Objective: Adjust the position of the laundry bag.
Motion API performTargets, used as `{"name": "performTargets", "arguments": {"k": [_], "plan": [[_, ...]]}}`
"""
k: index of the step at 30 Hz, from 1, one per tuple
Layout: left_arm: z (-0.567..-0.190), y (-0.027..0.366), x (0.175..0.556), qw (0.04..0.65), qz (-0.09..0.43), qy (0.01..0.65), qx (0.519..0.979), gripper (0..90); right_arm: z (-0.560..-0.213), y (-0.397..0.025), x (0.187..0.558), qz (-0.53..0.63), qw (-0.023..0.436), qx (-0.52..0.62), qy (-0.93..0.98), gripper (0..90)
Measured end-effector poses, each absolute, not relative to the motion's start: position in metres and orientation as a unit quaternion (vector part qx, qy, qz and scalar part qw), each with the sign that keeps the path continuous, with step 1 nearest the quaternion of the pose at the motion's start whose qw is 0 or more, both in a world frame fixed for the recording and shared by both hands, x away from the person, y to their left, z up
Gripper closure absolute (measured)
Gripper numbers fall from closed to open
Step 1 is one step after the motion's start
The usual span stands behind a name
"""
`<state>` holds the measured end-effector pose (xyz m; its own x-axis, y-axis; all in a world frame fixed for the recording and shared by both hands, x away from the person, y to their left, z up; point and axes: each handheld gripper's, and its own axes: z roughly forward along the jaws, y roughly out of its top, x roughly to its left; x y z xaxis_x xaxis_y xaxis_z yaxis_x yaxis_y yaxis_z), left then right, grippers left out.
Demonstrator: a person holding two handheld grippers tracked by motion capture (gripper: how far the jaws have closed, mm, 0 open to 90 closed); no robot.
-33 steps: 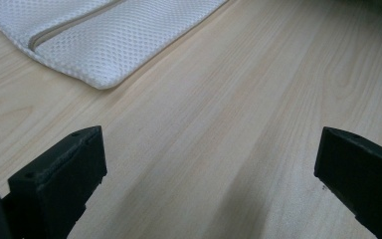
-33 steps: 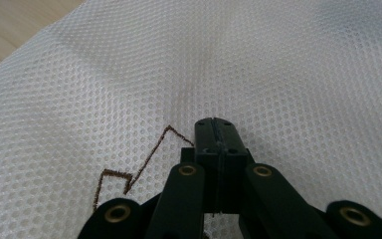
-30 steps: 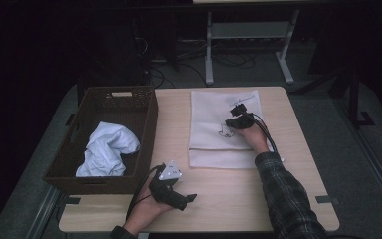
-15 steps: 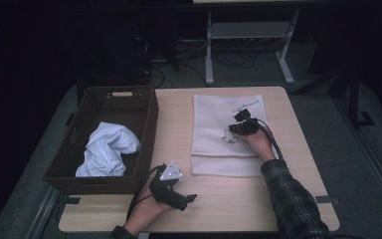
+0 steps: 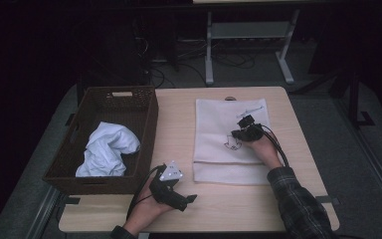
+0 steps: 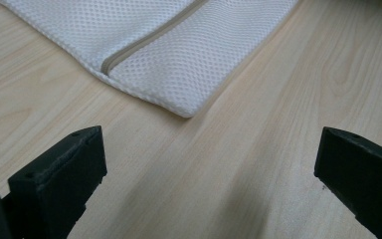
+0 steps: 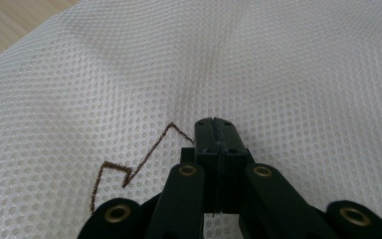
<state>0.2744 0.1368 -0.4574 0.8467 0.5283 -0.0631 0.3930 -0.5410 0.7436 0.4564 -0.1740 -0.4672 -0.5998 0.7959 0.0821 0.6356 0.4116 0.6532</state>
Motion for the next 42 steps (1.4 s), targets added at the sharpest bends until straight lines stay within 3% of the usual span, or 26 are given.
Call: {"name": "performTargets", "arguments": {"k": [32, 42], "plan": [[-0.457, 0.137, 0.274, 0.399, 0.085, 0.264, 0.874, 0.0, -0.463, -0.190, 0.408, 0.314, 0.122, 0.429, 0.838, 88.3], [-0.457, 0.139, 0.274, 0.400, 0.087, 0.267, 0.873, 0.0, -0.442, -0.227, 0.382, 0.323, 0.138, 0.431, 0.831, 88.3]]}}
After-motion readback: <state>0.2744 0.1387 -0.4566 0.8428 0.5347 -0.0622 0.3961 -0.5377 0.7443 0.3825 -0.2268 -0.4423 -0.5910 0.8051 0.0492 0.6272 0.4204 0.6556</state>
